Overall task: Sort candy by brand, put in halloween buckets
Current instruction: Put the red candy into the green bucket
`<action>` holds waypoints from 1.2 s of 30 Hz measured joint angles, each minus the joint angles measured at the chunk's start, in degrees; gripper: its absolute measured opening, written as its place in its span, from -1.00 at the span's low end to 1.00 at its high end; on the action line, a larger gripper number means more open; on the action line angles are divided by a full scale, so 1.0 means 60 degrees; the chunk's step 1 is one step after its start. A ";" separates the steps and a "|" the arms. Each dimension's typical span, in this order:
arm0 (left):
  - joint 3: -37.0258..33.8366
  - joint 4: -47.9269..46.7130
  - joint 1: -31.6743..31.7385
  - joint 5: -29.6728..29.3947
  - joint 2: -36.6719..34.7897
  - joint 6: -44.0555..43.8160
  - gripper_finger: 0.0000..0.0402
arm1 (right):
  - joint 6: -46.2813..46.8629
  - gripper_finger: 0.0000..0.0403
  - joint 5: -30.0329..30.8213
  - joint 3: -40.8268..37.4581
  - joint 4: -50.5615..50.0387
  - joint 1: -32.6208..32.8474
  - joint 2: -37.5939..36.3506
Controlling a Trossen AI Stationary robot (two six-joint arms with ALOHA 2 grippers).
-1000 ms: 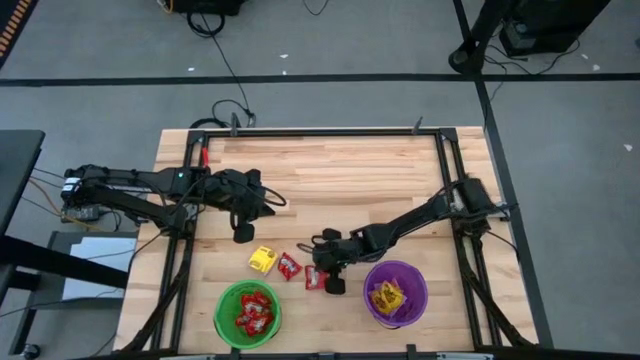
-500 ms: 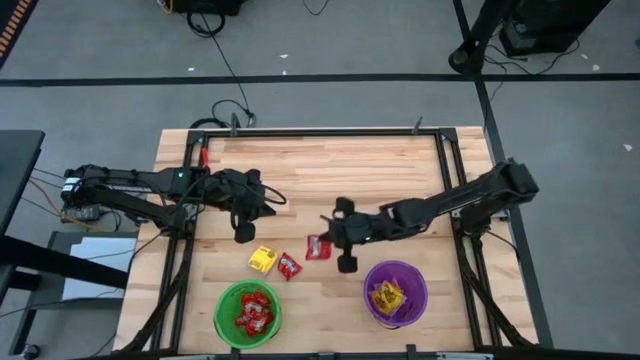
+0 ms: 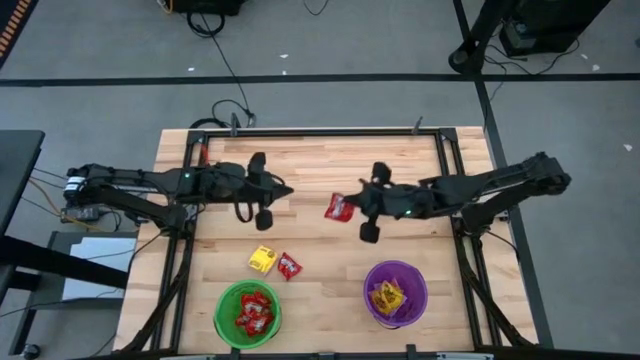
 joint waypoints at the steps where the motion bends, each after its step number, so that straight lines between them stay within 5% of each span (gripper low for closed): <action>1: 0.0006 0.0043 0.0008 -0.0127 0.0083 0.0109 -0.91 | 0.0003 -0.97 0.0145 0.0000 -0.0145 0.0003 -0.0165; 14: -0.0014 0.0475 0.0016 -0.0169 0.1837 0.1563 -0.91 | 0.1019 -0.96 0.1376 0.0004 -0.2516 0.0502 -0.1229; 24: -0.0014 -0.0997 -0.0410 0.0104 0.2347 0.0429 -0.91 | 0.2121 -0.96 0.1936 0.0004 -0.4732 0.0528 -0.1231; 36: -0.0014 -0.1860 -0.1411 0.0104 0.2339 -0.0792 -0.91 | 0.2249 -0.96 0.2012 0.0004 -0.4799 0.0528 -0.1231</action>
